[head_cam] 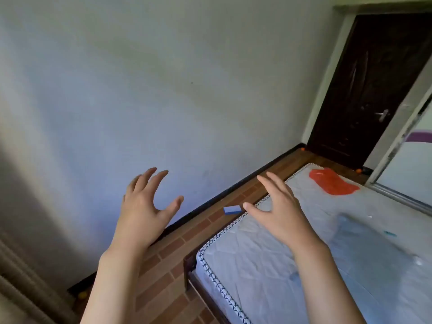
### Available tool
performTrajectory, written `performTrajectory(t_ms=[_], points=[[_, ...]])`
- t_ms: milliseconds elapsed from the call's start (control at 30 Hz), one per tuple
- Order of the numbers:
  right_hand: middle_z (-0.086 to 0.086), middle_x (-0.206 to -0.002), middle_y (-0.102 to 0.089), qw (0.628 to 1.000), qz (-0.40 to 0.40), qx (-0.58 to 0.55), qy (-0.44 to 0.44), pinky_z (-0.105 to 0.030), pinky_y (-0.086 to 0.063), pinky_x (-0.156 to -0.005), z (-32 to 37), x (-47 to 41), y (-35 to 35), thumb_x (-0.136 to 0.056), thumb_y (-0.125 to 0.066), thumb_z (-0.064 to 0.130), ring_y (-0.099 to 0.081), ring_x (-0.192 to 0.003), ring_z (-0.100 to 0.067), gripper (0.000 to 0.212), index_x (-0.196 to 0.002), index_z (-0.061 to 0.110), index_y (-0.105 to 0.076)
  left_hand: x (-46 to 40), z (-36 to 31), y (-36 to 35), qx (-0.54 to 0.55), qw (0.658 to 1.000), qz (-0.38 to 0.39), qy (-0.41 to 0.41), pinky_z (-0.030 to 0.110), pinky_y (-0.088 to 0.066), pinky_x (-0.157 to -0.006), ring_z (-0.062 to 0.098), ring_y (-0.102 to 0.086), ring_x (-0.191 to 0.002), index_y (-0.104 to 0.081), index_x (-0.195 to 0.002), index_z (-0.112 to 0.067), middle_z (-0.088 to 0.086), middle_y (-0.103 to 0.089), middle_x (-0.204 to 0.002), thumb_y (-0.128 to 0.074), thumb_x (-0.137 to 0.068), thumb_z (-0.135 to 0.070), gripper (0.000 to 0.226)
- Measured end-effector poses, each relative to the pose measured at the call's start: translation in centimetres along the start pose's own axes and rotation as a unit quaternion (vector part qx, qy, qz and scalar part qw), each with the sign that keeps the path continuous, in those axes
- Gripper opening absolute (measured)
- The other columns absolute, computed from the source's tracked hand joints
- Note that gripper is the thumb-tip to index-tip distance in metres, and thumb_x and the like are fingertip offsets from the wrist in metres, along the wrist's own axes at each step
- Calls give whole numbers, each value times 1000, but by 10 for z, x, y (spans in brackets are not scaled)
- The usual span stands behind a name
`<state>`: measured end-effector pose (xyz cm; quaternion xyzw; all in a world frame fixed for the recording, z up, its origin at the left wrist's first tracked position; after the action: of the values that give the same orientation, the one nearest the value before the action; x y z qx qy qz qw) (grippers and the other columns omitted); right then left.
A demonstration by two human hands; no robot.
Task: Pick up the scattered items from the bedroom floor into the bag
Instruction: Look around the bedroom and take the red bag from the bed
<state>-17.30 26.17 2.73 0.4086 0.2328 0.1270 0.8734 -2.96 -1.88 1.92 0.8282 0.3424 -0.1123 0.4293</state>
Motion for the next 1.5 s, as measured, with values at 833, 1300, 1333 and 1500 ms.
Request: performTrajectory(t_ms=[833, 1300, 1333, 1500], points=[[5, -168, -26, 994, 79, -68, 35, -41, -30, -124, -96, -256, -111, -88, -73, 54, -24, -156, -18, 79, -155, 26, -44, -189, 45, -106, -134, 988, 2, 73, 55, -35, -120, 21, -26, -154, -49, -151, -35, -8, -39, -164, -72, -90, -53, 67], [11, -169, -21, 995, 83, -18, 43, -51, -37, -120, -39, -372, -187, -92, -67, 57, -21, -155, -17, 77, -158, 31, -37, -297, 146, -113, -81, 996, 17, 43, 27, -29, -112, 13, -28, -151, -49, -152, -34, -11, -40, -162, -74, -90, -49, 68], [10, -169, -21, 996, 81, -10, 39, -51, -37, -120, -32, -380, -197, -92, -67, 58, -21, -155, -17, 78, -158, 30, -37, -309, 159, -112, -76, 996, 19, 37, 27, -29, -112, 12, -28, -151, -49, -152, -35, -12, -40, -162, -74, -91, -49, 67], [10, -170, -19, 997, 77, 27, 1, -52, -35, -122, 13, -425, -240, -92, -65, 62, -20, -156, -19, 81, -160, 31, -34, -377, 223, -95, -51, 998, 47, 0, 31, -32, -116, 13, -29, -152, -50, -151, -34, -11, -41, -161, -72, -90, -51, 67]])
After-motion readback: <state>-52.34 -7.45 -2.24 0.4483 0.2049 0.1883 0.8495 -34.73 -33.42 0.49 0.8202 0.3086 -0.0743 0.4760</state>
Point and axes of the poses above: each hand's wrist, its own x-axis away from the middle knuckle, its own y-axis out of the back of the hand, z = x × y, the point moved 4 cm from there along -x, towards the middle knuckle
